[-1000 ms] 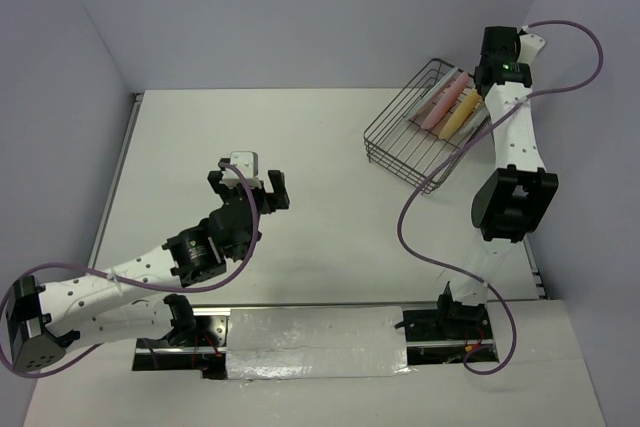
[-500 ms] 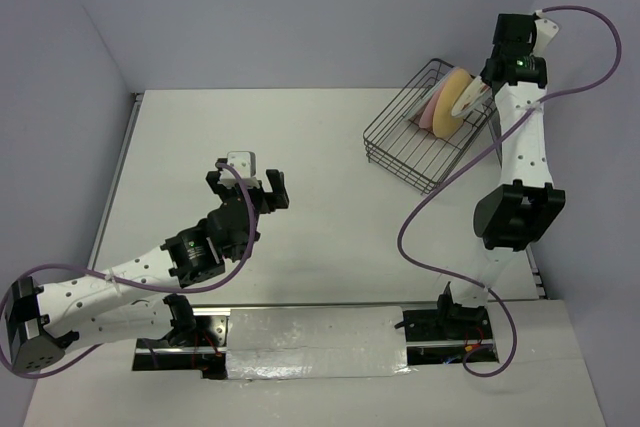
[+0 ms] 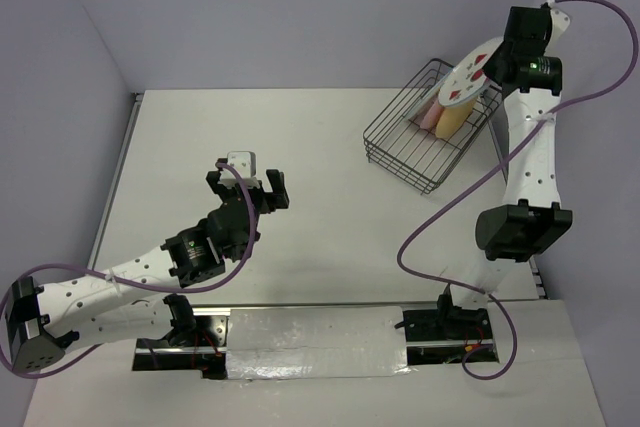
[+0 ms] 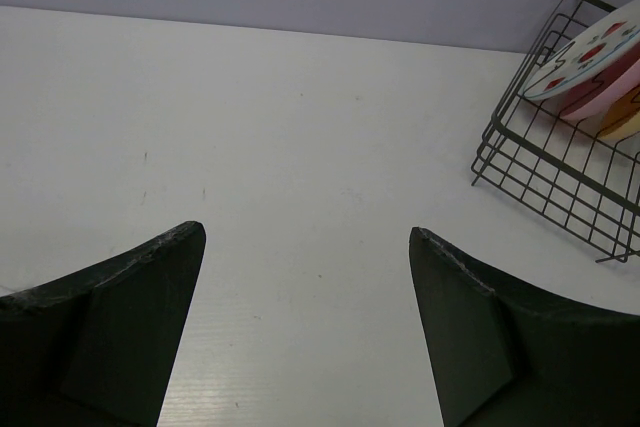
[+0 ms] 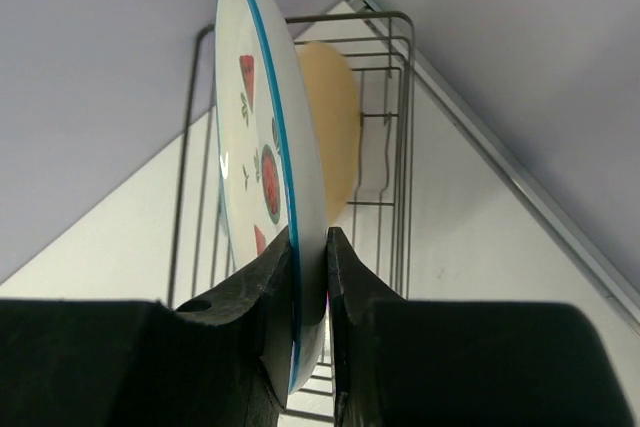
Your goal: Unload the plates from the dish rack
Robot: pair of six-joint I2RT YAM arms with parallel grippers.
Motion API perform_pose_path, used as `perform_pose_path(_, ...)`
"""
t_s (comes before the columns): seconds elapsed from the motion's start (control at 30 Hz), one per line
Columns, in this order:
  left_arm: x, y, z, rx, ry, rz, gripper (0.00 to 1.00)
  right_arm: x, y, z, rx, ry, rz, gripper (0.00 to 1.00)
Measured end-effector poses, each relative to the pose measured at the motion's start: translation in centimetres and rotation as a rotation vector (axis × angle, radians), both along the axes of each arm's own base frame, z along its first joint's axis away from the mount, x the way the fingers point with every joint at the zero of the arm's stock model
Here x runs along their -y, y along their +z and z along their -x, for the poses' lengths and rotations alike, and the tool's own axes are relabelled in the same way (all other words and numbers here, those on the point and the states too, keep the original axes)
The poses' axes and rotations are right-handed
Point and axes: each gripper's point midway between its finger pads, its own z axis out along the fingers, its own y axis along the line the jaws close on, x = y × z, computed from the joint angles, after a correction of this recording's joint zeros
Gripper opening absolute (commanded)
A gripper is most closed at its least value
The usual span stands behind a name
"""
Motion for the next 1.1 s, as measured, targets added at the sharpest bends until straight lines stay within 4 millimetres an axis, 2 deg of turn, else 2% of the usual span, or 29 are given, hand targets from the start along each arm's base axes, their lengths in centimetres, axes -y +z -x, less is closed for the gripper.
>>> perform_pose_path(0.1,0.0,0.0,0.0,0.0,0.0,0.0,0.95,-0.7,1.7,0.1,0.045,0.025,-0.013,0.0)
perform_pose_path(0.23,0.0,0.0,0.0,0.0,0.0,0.0,0.95,-1.4,2.7,0.3,0.075,0.055,-0.028,0.0)
perform_pose_path(0.37,0.0,0.0,0.0,0.0,0.0,0.0,0.95,-2.7,2.1,0.2,0.089,0.113,-0.051,0.0)
perform_pose_path(0.43,0.0,0.0,0.0,-0.001,0.0,0.0,0.95,-4.2,1.4,0.1,0.087,0.165,-0.061,0.0)
perform_pose_path(0.5,0.0,0.0,0.0,-0.002,-0.001,0.0,0.95,-6.4,1.1,-0.2,0.08,0.241,-0.063,0.0)
perform_pose_path(0.6,0.0,0.0,0.2,-0.004,-0.015,0.002,0.95,-11.5,1.2,-0.7,0.089,0.389,-0.068,0.0)
perform_pose_path(0.7,-0.2,0.8,0.5,0.008,-0.027,0.026,0.95,-17.8,1.6,-0.7,0.12,0.558,-0.072,0.0)
perform_pose_path(0.77,-0.6,1.4,0.7,0.021,-0.026,0.047,0.95,-21.8,1.2,-0.3,0.139,0.665,-0.089,0.0)
perform_pose_path(0.83,-0.8,1.8,0.8,0.03,-0.025,0.062,0.95,-25.3,-0.1,0.6,0.135,0.759,-0.121,0.0)
perform_pose_path(0.93,-0.9,1.9,0.8,0.031,-0.021,0.063,0.95,-29.1,-3.7,2.7,0.09,0.871,-0.178,0.0)
perform_pose_path(1.1,-1.4,1.5,0.7,0.031,0.008,0.05,0.95,-31.8,-10.9,5.6,-0.026,0.944,-0.235,0.0)
